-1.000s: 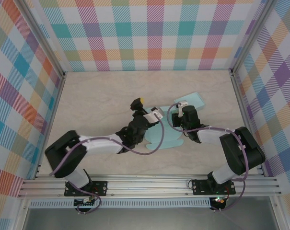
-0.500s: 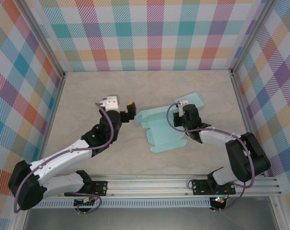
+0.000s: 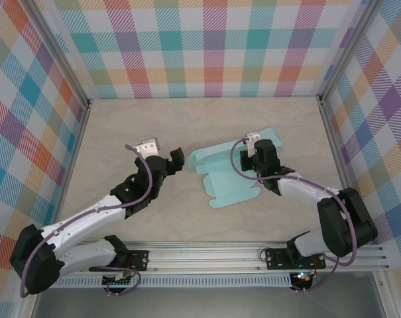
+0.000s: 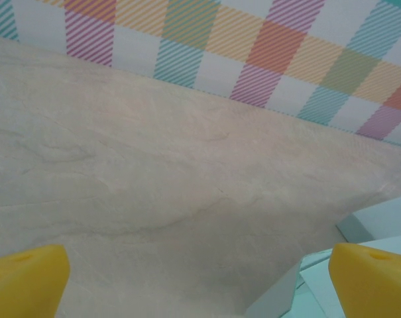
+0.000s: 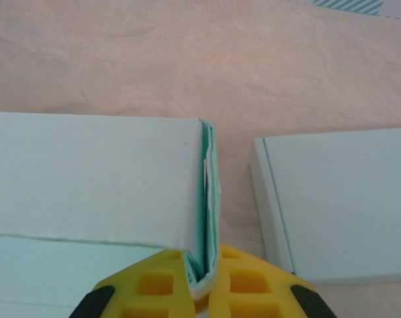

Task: Fold the paper box

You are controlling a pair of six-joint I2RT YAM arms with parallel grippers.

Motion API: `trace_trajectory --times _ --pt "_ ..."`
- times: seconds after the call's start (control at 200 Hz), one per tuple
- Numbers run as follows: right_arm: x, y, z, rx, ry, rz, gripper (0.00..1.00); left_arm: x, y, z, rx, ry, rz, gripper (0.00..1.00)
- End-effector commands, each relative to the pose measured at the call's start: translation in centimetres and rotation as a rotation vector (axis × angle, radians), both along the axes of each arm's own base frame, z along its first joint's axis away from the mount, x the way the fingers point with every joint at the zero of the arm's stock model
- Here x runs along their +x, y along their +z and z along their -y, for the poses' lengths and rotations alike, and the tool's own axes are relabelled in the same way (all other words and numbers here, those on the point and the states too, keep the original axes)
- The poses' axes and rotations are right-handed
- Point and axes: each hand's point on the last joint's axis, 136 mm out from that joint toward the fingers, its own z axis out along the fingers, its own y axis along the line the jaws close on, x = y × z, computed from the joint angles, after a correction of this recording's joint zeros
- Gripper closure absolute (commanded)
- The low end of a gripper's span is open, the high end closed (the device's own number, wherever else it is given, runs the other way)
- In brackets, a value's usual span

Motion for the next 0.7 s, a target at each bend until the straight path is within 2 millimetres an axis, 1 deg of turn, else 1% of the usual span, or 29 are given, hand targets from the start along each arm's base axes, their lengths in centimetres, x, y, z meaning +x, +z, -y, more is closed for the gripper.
trace_trajectory --times 0.0,0.23,0.315,0.405,0.57,0.645,0.695 --pt "0.3 1.9 1.5 0.024 -0.043 0.081 1.0 0.6 -0.1 1.3 -0.028 -0.048 0.012 0.0" --pt "-0.6 2.8 4.0 0.079 -0.106 0.131 1.0 1.0 0.0 3.9 -0.118 -0.145 0.061 0.0" --pt "-0.7 2.9 4.5 0.087 -0.122 0.134 1.0 1.1 -0.4 4.9 -0.139 -0.186 0.06 0.0" --pt "-0.8 2.9 4.6 0.076 -0.115 0.141 1.0 1.2 -1.3 5.9 -0.153 -0.221 0.04 0.0" --pt "-0.5 2.8 4.8 0.075 -0.125 0.132 1.0 1.7 -3.8 7.2 -0.168 -0.246 -0.01 0.0" --pt "-0.6 2.8 4.8 0.076 -0.122 0.132 1.0 1.8 -4.3 7.8 -0.184 -0.267 -0.014 0.0" --pt "-0.6 2.8 4.8 0.077 -0.121 0.133 1.0 1.9 -4.2 8.3 -0.197 -0.286 -0.006 0.0"
